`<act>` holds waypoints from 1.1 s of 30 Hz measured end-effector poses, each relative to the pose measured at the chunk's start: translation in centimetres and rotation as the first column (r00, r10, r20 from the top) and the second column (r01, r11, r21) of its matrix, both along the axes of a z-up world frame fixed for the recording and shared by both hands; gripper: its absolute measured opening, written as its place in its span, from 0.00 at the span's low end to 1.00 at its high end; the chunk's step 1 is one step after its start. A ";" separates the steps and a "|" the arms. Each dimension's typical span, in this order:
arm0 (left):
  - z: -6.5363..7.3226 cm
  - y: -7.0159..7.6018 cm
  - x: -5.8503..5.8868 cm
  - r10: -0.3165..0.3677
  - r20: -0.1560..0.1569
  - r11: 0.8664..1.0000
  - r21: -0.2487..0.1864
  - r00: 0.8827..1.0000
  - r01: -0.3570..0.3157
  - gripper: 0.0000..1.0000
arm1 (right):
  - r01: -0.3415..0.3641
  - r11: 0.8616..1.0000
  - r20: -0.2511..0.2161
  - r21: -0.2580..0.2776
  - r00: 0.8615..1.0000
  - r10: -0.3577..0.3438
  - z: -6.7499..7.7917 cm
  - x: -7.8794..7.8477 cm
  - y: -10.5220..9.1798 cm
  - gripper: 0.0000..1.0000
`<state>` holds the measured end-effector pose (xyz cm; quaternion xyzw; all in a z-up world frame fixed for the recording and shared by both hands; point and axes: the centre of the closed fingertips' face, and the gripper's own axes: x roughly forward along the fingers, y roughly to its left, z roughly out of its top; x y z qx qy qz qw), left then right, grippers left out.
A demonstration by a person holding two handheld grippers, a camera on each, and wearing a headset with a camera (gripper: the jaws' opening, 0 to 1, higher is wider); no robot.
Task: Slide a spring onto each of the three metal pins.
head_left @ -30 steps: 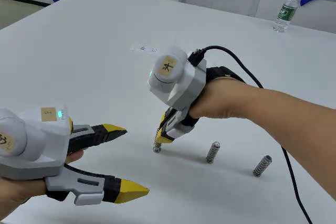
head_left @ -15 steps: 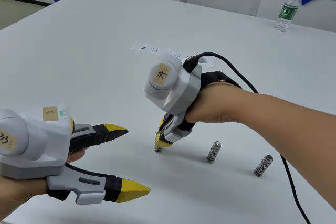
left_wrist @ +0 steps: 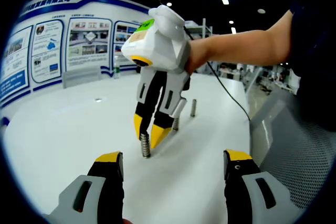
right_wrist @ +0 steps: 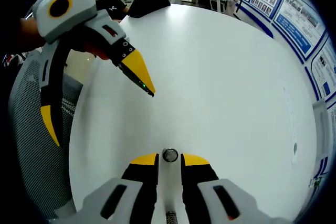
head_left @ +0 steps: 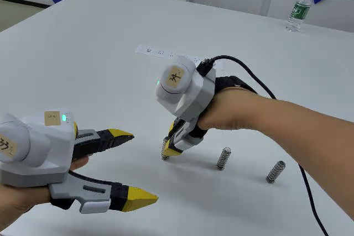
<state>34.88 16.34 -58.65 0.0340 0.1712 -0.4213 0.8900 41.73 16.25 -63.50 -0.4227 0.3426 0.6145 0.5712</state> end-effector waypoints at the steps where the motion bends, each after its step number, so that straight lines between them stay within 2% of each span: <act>1: 0.0 -0.1 0.0 -0.002 0.000 1.000 0.001 1.000 0.002 0.80 | 0.005 1.000 -0.003 0.005 1.000 -0.005 0.1 0.1 -0.2 0.19; 4: 0.0 -0.2 0.1 -0.005 0.000 1.000 0.002 1.000 0.005 0.80 | 0.023 1.000 -0.010 0.017 1.000 -0.022 0.3 0.3 -0.8 0.21; 8: 0.1 -0.3 0.2 -0.007 0.001 1.000 0.001 1.000 0.007 0.80 | 0.054 0.997 -0.024 0.062 0.998 -0.052 1.1 0.5 -1.3 0.23; 17: 0.2 -0.6 0.4 -0.012 0.001 1.000 0.002 1.000 0.012 0.80 | 0.085 0.988 -0.016 0.129 0.996 -0.084 2.5 1.1 -2.9 0.29; 24: 0.3 -0.6 0.5 -0.012 0.002 1.000 0.002 1.000 0.012 0.80 | 0.117 0.976 -0.007 0.181 0.993 -0.118 3.3 1.5 -4.4 0.37; 33: 0.5 -0.8 0.7 -0.016 0.003 1.000 0.004 1.000 0.016 0.81 | 0.166 0.954 -0.004 0.251 0.985 -0.171 4.3 2.1 -6.5 0.50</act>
